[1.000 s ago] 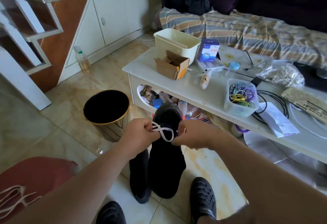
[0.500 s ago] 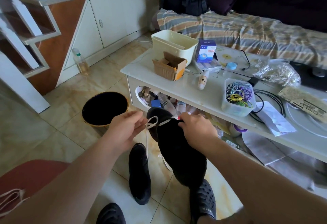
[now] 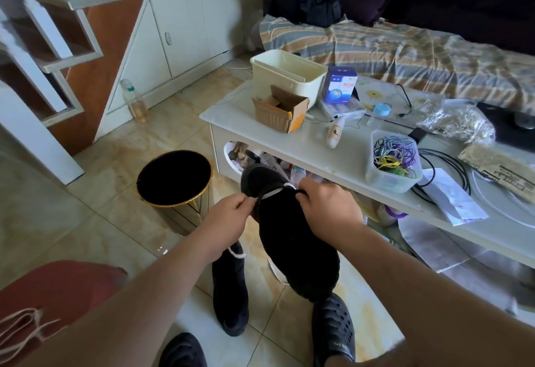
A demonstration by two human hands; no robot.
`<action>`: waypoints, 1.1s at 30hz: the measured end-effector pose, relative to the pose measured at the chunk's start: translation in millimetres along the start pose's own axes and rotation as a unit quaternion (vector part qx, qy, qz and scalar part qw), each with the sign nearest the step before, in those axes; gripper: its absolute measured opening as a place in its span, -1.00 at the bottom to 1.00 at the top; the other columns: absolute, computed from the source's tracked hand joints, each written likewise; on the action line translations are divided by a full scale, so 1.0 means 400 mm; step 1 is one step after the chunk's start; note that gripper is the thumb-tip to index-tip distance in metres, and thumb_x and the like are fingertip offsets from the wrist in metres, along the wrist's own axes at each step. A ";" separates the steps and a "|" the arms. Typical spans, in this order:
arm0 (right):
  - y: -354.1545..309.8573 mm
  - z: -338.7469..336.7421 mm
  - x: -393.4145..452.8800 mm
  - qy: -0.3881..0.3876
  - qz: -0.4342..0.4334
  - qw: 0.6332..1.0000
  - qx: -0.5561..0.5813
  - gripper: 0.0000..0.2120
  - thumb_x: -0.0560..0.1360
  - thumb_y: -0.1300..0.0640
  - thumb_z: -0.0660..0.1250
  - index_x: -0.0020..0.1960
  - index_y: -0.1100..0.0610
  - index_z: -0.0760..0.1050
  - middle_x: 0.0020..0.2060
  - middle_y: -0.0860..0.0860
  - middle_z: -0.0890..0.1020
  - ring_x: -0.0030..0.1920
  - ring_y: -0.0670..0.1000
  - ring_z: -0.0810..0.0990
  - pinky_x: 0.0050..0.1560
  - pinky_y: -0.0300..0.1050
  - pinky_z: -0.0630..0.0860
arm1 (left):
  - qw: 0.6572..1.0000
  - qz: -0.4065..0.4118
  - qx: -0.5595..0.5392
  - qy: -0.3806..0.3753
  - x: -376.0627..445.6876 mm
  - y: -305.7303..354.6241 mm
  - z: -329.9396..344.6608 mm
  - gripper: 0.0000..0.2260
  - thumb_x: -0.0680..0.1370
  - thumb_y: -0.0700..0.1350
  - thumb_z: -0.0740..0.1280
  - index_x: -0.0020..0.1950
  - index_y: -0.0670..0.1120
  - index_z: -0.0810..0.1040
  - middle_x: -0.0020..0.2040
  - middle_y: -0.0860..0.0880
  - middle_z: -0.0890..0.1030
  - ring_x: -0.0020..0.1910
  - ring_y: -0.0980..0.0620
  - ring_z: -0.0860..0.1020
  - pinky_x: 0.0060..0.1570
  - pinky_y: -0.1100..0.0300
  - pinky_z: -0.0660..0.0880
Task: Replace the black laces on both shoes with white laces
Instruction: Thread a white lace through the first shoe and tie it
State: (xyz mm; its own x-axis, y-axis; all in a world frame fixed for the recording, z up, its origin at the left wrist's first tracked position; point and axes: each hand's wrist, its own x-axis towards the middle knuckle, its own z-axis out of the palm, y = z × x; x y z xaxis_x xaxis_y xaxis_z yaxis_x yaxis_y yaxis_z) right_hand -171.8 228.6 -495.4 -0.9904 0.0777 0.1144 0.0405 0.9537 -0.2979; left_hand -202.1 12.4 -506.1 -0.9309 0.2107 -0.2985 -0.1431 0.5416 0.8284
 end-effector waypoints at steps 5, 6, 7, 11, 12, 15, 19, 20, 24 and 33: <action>0.039 0.031 0.022 -0.049 0.070 0.996 -0.023 -0.76 0.69 -0.04 0.13 0.04 0.06 0.49 -0.20 0.12 0.57 -0.12 0.27 0.59 -0.13 0.06 0.55 | 0.967 -0.015 -0.248 0.055 -0.007 0.051 -0.008 -0.78 0.71 -0.09 0.22 0.12 -0.13 0.64 0.07 -0.13 0.70 0.07 -0.06 0.69 0.04 0.05 0.66; 0.049 0.039 0.027 -0.056 0.082 0.995 -0.018 -0.76 0.68 -0.03 0.12 0.06 0.07 0.51 -0.15 0.15 0.60 -0.08 0.28 0.60 -0.11 0.06 0.56 | 0.941 -0.038 -0.327 0.083 -0.001 0.071 -0.012 -0.80 0.70 -0.16 0.22 0.10 -0.15 0.64 0.10 -0.11 0.73 0.09 -0.07 0.70 0.03 0.03 0.67; 0.062 0.046 0.031 -0.062 0.094 0.994 -0.012 -0.75 0.67 -0.03 0.12 0.07 0.07 0.52 -0.10 0.17 0.62 -0.05 0.28 0.61 -0.11 0.05 0.54 | 0.909 -0.064 -0.398 0.111 0.005 0.091 -0.024 -0.83 0.68 -0.22 0.22 0.06 -0.16 0.62 0.06 -0.08 0.76 0.07 -0.08 0.72 -0.01 0.04 0.66; 0.111 0.066 0.026 -0.072 0.116 0.991 -0.002 -0.73 0.66 -0.02 0.11 0.09 0.02 0.56 0.02 0.12 0.67 0.00 0.25 0.62 -0.13 0.00 0.48 | 0.833 -0.090 -0.510 0.192 0.023 0.115 -0.122 -0.85 0.70 -0.16 0.23 0.09 -0.13 0.58 -0.12 0.01 0.78 -0.09 0.06 0.74 0.07 0.12 0.63; 0.112 0.067 0.023 -0.068 0.118 0.991 0.007 -0.74 0.66 -0.02 0.11 0.08 0.01 0.55 0.01 0.12 0.67 -0.01 0.24 0.61 -0.14 -0.01 0.45 | 0.829 -0.072 -0.518 0.200 0.021 0.109 -0.140 -0.84 0.72 -0.11 0.22 0.13 -0.11 0.58 -0.10 0.01 0.78 -0.11 0.08 0.74 0.08 0.13 0.63; 0.083 0.062 0.018 -0.058 0.120 0.990 0.040 -0.76 0.65 -0.04 0.12 0.06 0.04 0.51 -0.05 0.15 0.64 -0.03 0.26 0.60 -0.15 0.01 0.47 | 0.844 -0.061 -0.495 0.197 0.013 0.084 -0.146 -0.85 0.69 -0.04 0.27 -0.03 -0.04 0.55 -0.27 0.07 0.72 -0.17 0.06 0.70 0.08 0.08 0.61; 0.011 0.050 0.006 -0.065 0.098 0.989 0.087 -0.78 0.67 -0.02 0.15 0.16 0.09 0.45 -0.08 0.17 0.61 -0.10 0.24 0.55 -0.15 0.01 0.44 | 0.975 -0.088 -0.174 0.110 -0.010 0.066 -0.061 -0.62 0.50 0.18 0.45 0.13 -0.01 0.43 -0.09 -0.06 0.53 -0.24 -0.04 0.49 -0.21 0.09 0.44; -0.005 0.044 0.003 -0.070 0.095 0.988 0.101 -0.80 0.68 -0.01 0.16 0.16 0.09 0.45 -0.08 0.16 0.60 -0.10 0.22 0.53 -0.15 -0.01 0.42 | 0.988 -0.090 -0.109 0.068 -0.017 0.060 -0.041 -0.47 0.47 0.22 0.49 0.28 0.04 0.35 0.03 -0.03 0.50 -0.12 -0.04 0.51 -0.15 0.09 0.44; -0.045 0.024 -0.013 -0.105 0.059 0.978 0.169 -0.85 0.67 0.02 0.22 0.13 0.07 0.50 -0.02 0.08 0.59 -0.01 0.12 0.55 -0.09 0.00 0.45 | 0.971 -0.012 0.239 0.020 0.003 -0.003 0.002 -0.58 0.54 0.21 0.42 0.17 0.01 0.33 0.04 0.00 0.57 -0.03 -0.06 0.55 -0.11 0.05 0.46; -0.016 0.001 0.002 -0.212 0.162 0.846 0.462 -0.84 0.47 0.04 0.41 -0.12 0.13 0.55 -0.12 0.03 0.50 -0.07 0.01 0.45 0.05 -0.02 0.32 | 0.946 0.114 0.292 0.080 -0.004 0.028 -0.049 -0.72 0.69 0.02 0.21 -0.20 -0.04 0.37 -0.30 -0.02 0.52 -0.30 -0.05 0.49 -0.33 0.02 0.39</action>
State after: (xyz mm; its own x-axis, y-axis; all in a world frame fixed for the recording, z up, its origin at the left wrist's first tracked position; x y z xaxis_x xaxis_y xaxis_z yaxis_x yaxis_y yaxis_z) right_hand -173.0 222.6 -493.6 -0.9136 -0.0073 -0.4066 0.3918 0.2528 -0.8846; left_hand -209.0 2.3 -486.9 -0.9609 0.2754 -0.0288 0.2344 0.8644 0.4449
